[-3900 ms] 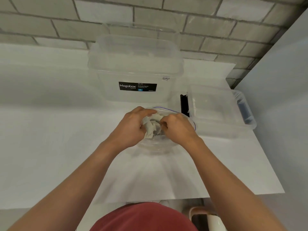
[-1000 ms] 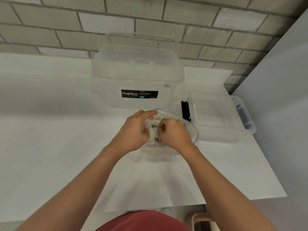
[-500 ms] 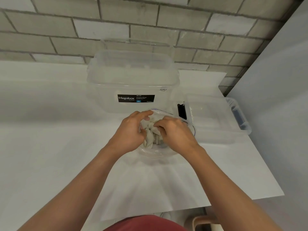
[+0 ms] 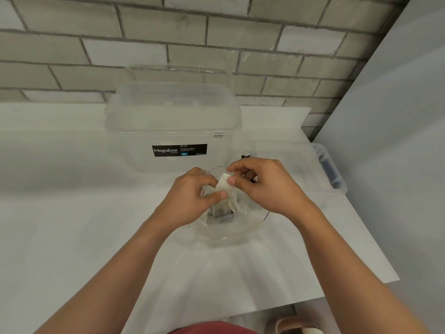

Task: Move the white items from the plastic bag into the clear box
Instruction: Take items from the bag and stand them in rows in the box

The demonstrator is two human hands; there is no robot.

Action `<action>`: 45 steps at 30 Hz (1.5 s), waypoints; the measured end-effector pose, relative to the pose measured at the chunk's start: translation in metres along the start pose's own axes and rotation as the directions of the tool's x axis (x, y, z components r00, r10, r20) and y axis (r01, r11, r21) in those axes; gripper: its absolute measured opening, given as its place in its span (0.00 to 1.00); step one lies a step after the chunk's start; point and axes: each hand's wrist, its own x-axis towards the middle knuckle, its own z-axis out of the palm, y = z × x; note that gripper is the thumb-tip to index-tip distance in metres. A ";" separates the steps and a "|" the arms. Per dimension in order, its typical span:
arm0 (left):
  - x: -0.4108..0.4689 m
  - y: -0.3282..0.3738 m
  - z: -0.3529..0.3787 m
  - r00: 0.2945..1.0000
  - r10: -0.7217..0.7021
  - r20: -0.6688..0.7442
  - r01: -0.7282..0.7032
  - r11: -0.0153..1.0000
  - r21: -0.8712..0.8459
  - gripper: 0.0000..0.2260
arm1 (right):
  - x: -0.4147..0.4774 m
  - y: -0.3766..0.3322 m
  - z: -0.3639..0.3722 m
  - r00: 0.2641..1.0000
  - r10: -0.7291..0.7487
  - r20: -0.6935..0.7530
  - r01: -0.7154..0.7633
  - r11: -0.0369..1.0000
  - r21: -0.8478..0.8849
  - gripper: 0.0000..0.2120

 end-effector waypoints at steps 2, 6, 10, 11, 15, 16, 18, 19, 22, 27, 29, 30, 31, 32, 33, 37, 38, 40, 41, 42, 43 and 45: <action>0.000 0.002 0.002 1.000 0.003 0.004 -0.003 1.000 -0.010 0.06 | 0.000 0.004 -0.003 1.000 0.007 0.022 -0.006 1.000 -0.023 0.09; 0.001 0.007 0.005 1.000 -0.002 -0.002 0.002 1.000 -0.010 0.10 | -0.001 0.010 -0.014 0.999 -0.013 0.029 0.014 0.998 -0.064 0.05; 0.000 0.006 0.004 0.997 -0.066 -0.042 0.066 0.998 0.006 0.23 | 0.002 0.020 -0.048 0.984 -0.007 -0.180 0.001 0.999 -0.036 0.01; 0.000 0.005 0.004 0.996 -0.073 -0.058 0.073 0.997 -0.001 0.24 | 0.003 0.025 -0.059 0.969 0.006 -0.245 -0.011 1.000 -0.019 0.00; -0.002 0.005 0.005 0.991 -0.097 -0.090 0.097 0.995 -0.007 0.23 | 0.014 0.054 -0.088 0.916 0.045 -0.398 -0.069 0.996 -0.047 0.02; -0.002 0.005 0.005 0.990 -0.103 -0.096 0.103 0.995 -0.007 0.23 | 0.017 0.063 -0.091 0.923 0.057 -0.382 -0.095 0.992 -0.081 0.03; -0.002 0.005 0.005 0.987 -0.116 -0.109 0.115 0.993 -0.011 0.23 | 0.025 0.080 -0.092 0.958 0.097 -0.271 -0.145 0.976 -0.163 0.03; -0.002 0.005 0.005 0.986 -0.120 -0.112 0.120 0.993 -0.009 0.22 | 0.029 0.088 -0.091 0.974 0.131 -0.185 -0.167 0.966 -0.199 0.04; -0.002 0.006 0.005 0.983 -0.132 -0.128 0.133 0.991 -0.002 0.22 | 0.039 0.103 -0.080 0.966 0.227 0.121 -0.190 0.948 -0.255 0.06; -0.004 0.007 0.006 0.979 -0.141 -0.149 0.146 0.989 0.017 0.22 | 0.057 0.117 -0.053 0.861 0.297 0.413 -0.210 0.947 -0.243 0.07; -0.004 0.008 0.006 0.978 -0.144 -0.154 0.149 0.988 0.025 0.22 | 0.064 0.120 -0.043 0.832 0.324 0.451 -0.204 0.933 -0.295 0.10; -0.004 0.008 0.007 0.977 -0.145 -0.155 0.151 0.988 0.029 0.22 | 0.067 0.123 -0.038 0.827 0.330 0.456 -0.193 0.927 -0.320 0.10; -0.005 0.008 0.007 0.977 -0.146 -0.158 0.152 0.988 0.031 0.22 | 0.070 0.125 -0.035 0.827 0.332 0.455 -0.186 0.924 -0.335 0.11; -0.005 0.008 0.007 0.976 -0.146 -0.161 0.153 0.988 0.032 0.22 | 0.072 0.127 -0.032 0.827 0.334 0.453 -0.186 0.922 -0.339 0.11; -0.005 0.008 0.007 0.975 -0.148 -0.163 0.155 0.987 0.031 0.22 | 0.073 0.129 -0.030 0.828 0.334 0.451 -0.194 0.924 -0.328 0.11; -0.004 0.006 0.006 0.973 -0.155 -0.171 0.163 0.986 0.035 0.22 | 0.074 0.135 -0.031 0.833 0.344 0.434 -0.286 0.938 -0.195 0.09; -0.004 0.006 0.006 0.973 -0.156 -0.172 0.164 0.986 0.035 0.22 | 0.074 0.136 -0.031 0.832 0.347 0.433 -0.296 0.938 -0.182 0.09; -0.003 0.005 0.006 0.973 -0.158 -0.169 0.166 0.986 0.032 0.22 | 0.074 0.137 -0.032 0.823 0.340 0.456 -0.272 0.939 -0.210 0.09; -0.002 0.005 0.007 0.973 -0.159 -0.167 0.166 0.986 0.029 0.22 | 0.073 0.136 -0.033 0.812 0.334 0.478 -0.242 0.939 -0.244 0.10; -0.002 0.005 0.007 0.973 -0.159 -0.164 0.166 0.986 0.028 0.22 | 0.073 0.137 -0.034 0.800 0.332 0.500 -0.223 0.938 -0.267 0.10; -0.002 0.004 0.007 0.974 -0.158 -0.163 0.165 0.986 0.029 0.22 | 0.073 0.138 -0.037 0.794 0.330 0.511 -0.223 0.939 -0.261 0.09; -0.002 0.003 0.007 0.974 -0.156 -0.166 0.164 0.986 0.031 0.22 | 0.076 0.142 -0.047 0.832 0.314 0.458 -0.246 0.948 -0.204 0.05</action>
